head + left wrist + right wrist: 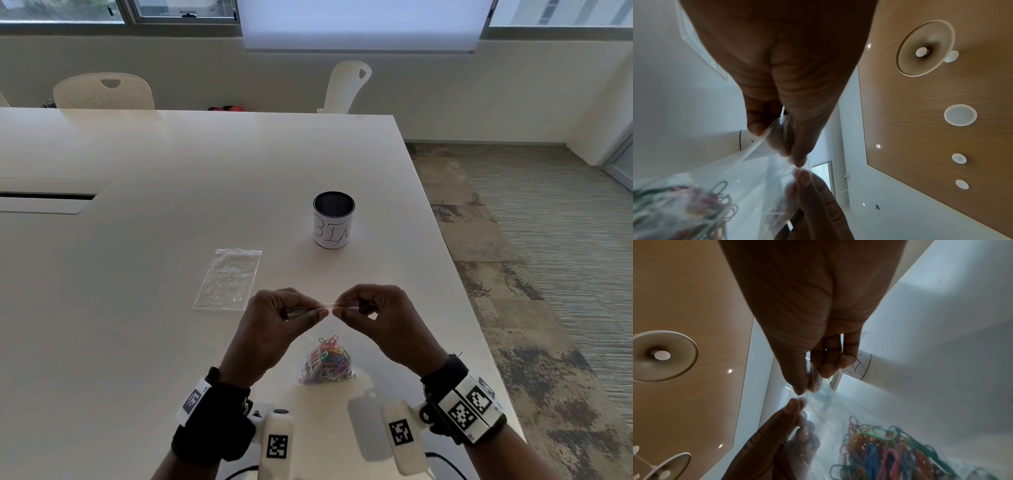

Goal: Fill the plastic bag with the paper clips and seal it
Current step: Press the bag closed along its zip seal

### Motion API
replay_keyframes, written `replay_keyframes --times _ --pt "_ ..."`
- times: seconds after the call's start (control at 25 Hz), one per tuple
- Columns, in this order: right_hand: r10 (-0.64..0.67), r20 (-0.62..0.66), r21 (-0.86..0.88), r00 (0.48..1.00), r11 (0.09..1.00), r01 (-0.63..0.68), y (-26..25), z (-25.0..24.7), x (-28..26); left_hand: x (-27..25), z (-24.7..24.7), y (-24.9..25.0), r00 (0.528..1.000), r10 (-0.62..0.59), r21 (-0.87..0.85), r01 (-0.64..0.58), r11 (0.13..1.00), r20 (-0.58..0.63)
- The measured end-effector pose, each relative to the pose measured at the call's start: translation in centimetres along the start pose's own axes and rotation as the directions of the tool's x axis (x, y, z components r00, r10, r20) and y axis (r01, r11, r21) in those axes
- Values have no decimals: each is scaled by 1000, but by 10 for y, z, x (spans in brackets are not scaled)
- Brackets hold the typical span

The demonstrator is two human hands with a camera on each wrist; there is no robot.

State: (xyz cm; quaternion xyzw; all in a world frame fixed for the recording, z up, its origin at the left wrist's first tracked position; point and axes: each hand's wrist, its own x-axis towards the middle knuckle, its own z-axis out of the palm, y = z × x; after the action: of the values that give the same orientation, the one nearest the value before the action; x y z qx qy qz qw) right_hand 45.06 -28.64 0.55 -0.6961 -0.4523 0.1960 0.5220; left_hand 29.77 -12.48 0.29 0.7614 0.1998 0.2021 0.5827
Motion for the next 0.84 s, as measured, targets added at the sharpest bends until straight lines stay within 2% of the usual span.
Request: replay_keyframes --times 0.32,0.52,0.84 --pt "-84 -54 -43 995 996 81 1 14 -2 -2 8 -5 991 134 124 -130 984 -24" --pt "-25 -75 4 997 1000 25 2 7 -5 -6 9 -7 990 125 111 -117 987 -71" --pt "27 -132 -25 991 999 -31 5 3 -10 -13 1 -12 986 136 110 -126 986 -96"
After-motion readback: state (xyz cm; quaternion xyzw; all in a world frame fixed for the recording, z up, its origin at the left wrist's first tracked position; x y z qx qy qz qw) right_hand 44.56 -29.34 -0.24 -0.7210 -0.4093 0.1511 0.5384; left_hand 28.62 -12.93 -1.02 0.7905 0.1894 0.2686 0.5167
